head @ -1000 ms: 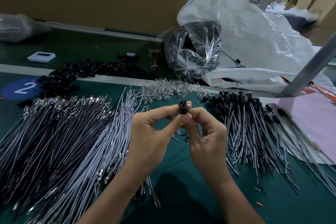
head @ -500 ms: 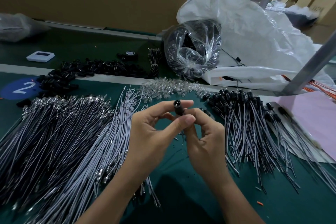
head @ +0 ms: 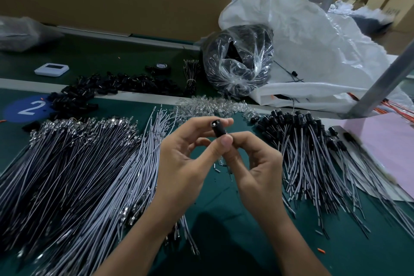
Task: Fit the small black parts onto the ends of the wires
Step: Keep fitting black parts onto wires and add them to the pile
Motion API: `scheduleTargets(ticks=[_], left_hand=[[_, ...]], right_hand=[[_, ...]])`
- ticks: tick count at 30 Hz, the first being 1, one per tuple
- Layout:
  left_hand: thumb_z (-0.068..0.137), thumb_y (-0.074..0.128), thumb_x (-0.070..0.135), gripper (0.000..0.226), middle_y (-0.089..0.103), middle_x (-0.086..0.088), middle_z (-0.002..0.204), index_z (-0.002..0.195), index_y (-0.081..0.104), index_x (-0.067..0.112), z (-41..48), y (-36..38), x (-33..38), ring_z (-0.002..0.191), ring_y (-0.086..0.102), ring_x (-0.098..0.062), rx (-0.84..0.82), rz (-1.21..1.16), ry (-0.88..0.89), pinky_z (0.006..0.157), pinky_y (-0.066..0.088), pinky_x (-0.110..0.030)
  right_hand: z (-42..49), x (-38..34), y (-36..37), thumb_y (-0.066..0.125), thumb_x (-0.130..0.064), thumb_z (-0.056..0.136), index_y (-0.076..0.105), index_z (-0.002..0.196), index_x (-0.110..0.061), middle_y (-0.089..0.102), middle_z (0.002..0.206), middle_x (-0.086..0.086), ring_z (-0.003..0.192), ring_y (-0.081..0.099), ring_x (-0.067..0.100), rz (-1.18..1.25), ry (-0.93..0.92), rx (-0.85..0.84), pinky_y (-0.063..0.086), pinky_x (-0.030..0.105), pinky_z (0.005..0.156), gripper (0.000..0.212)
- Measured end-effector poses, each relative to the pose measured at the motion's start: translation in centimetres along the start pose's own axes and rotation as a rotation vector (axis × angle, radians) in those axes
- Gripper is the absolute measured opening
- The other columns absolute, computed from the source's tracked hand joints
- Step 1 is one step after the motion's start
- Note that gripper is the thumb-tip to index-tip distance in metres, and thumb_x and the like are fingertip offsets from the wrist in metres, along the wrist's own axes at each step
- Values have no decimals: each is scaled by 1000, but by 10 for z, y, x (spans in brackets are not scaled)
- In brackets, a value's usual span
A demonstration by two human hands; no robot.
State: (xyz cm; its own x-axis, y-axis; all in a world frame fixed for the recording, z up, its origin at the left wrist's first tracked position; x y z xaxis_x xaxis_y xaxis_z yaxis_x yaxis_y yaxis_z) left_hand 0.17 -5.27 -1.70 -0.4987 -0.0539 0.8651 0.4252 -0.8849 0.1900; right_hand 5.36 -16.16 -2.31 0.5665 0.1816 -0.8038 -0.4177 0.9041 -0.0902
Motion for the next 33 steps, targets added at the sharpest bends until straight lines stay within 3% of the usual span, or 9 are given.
scheduleTargets(ticks=[4, 11, 18, 24, 33], left_hand=[[77, 74, 28, 21, 76, 1, 101, 98, 77, 25, 0, 0, -1, 97, 71, -28, 5, -22, 11, 88, 49, -65], [78, 73, 27, 23, 77, 0, 100, 100, 76, 23, 0, 0, -1, 99, 71, -27, -12, -34, 0, 90, 49, -63], [78, 73, 27, 23, 77, 2, 100, 100, 76, 26, -1, 0, -1, 99, 71, -24, -27, -34, 5, 90, 50, -63], [77, 74, 25, 20, 77, 0, 96, 97, 77, 22, 0, -1, -3, 95, 72, -24, 7, -45, 11, 87, 53, -55], [71, 80, 18, 35, 78, 2, 93, 106, 75, 22, 1, 0, -2, 94, 74, -18, -6, -114, 17, 82, 57, -26]], right_hand=[[0, -1, 0, 61, -16, 93, 72, 94, -12, 74, 89, -12, 83, 70, 8, 20, 7, -30, 49, 18, 76, 11], [-1, 0, 0, 58, -16, 95, 72, 97, -4, 75, 93, -6, 88, 70, 12, 13, 16, -47, 49, 19, 78, 18], [0, 2, -1, 56, -18, 96, 72, 99, -10, 71, 88, -6, 80, 66, 7, -12, 34, -64, 45, 15, 73, 18], [0, 3, -1, 61, -19, 95, 72, 92, -7, 70, 81, -12, 75, 65, 5, -20, 12, -35, 46, 15, 71, 17], [1, 6, -1, 66, -18, 86, 74, 89, -17, 72, 76, -7, 71, 64, 1, -55, 49, 47, 47, 17, 68, 8]])
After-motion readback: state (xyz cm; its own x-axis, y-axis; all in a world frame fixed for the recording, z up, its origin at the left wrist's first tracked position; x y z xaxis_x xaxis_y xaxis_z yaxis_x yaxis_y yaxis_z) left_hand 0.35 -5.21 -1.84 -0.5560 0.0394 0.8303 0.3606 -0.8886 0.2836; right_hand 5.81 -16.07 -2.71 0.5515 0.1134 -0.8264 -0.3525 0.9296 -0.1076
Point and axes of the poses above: each hand's wrist, its own z-axis towards the middle knuckle, its own y-axis out of the palm, x = y × z, the point moved 1 cm from there along z, towards the middle knuckle
